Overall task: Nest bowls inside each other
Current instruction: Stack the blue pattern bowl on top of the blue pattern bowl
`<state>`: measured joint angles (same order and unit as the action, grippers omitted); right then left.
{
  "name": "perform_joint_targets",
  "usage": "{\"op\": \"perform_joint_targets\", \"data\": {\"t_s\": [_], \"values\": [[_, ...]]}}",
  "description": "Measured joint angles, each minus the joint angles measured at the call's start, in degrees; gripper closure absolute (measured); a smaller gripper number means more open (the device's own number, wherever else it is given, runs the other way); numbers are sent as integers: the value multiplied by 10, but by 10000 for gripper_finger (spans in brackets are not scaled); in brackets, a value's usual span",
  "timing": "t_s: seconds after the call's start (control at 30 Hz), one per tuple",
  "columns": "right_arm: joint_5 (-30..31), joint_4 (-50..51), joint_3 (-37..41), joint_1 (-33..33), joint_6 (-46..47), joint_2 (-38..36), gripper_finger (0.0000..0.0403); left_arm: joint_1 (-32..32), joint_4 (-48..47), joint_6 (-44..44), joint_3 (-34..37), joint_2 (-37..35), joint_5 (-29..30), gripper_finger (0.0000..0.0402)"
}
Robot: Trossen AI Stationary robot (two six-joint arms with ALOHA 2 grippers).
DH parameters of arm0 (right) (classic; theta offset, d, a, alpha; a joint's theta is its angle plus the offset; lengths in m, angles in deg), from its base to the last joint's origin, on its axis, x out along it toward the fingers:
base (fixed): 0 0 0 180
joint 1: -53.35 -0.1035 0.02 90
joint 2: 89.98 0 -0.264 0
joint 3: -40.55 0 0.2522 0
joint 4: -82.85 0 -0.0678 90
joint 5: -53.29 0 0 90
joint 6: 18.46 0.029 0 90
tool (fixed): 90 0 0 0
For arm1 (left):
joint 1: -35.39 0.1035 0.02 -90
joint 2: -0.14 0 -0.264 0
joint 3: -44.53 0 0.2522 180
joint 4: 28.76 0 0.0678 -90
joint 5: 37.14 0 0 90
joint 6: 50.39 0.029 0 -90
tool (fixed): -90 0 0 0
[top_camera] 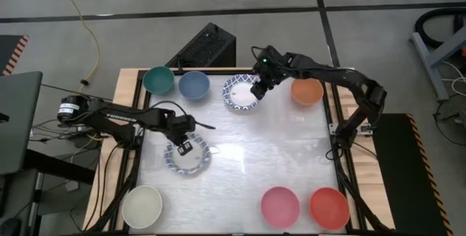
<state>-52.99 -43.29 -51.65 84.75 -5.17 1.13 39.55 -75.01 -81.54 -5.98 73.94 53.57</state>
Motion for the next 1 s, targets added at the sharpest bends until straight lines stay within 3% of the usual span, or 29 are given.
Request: {"op": "perform_joint_targets", "data": {"t_s": [0.3,0.43,0.67,0.87,1.0], "values": [[101,55,0,-46,34,-43,262,46,186,15,0,-2,6,398],[167,58,0,-80,48,-52,262,67,268,37,0,-22,51,398],[339,45,0,-157,57,-54,262,88,389,95,0,-92,155,398],[546,-28,0,-238,25,-54,270,91,427,129,0,-152,237,398],[596,-98,0,-276,-37,-50,273,91,474,158,0,-177,262,398]]}}
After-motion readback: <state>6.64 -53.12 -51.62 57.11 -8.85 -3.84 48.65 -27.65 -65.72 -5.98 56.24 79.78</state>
